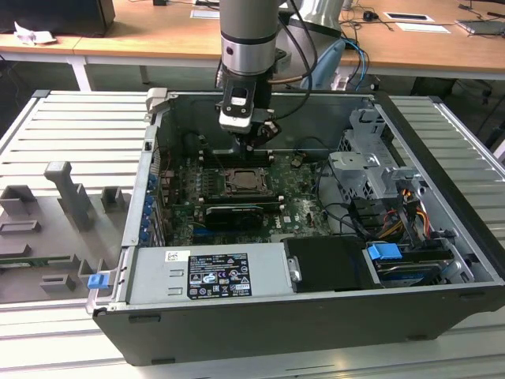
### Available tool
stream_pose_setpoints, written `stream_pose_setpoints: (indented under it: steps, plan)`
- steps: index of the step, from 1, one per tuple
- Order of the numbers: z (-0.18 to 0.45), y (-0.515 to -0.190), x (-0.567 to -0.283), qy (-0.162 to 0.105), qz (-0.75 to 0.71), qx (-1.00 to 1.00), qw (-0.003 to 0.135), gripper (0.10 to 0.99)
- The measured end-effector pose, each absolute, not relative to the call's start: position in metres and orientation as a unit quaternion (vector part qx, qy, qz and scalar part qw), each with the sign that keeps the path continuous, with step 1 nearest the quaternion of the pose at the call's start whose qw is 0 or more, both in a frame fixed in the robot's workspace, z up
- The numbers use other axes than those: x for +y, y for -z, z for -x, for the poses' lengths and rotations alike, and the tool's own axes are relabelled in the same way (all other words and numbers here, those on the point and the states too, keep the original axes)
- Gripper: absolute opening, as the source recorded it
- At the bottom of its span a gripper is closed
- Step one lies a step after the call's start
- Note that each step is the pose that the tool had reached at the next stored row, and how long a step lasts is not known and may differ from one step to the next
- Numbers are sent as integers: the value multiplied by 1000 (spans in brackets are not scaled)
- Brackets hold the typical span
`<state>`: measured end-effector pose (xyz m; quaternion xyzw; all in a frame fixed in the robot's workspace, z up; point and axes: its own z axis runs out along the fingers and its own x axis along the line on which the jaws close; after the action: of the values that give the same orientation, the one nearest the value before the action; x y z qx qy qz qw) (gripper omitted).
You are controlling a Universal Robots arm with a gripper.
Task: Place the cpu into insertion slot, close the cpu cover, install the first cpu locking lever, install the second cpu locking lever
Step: 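Install the first cpu locking lever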
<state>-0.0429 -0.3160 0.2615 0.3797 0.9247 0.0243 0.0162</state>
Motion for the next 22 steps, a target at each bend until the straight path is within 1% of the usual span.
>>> stream_pose_setpoints:
  steps: [7, 12, 22]
  plan:
    - [43, -261, -316, -25, -332, 943, 15, 106]
    - [43, -262, -316, -26, -260, 965, 13, 106]
    - [43, -261, -316, -27, -183, 983, 11, 106]
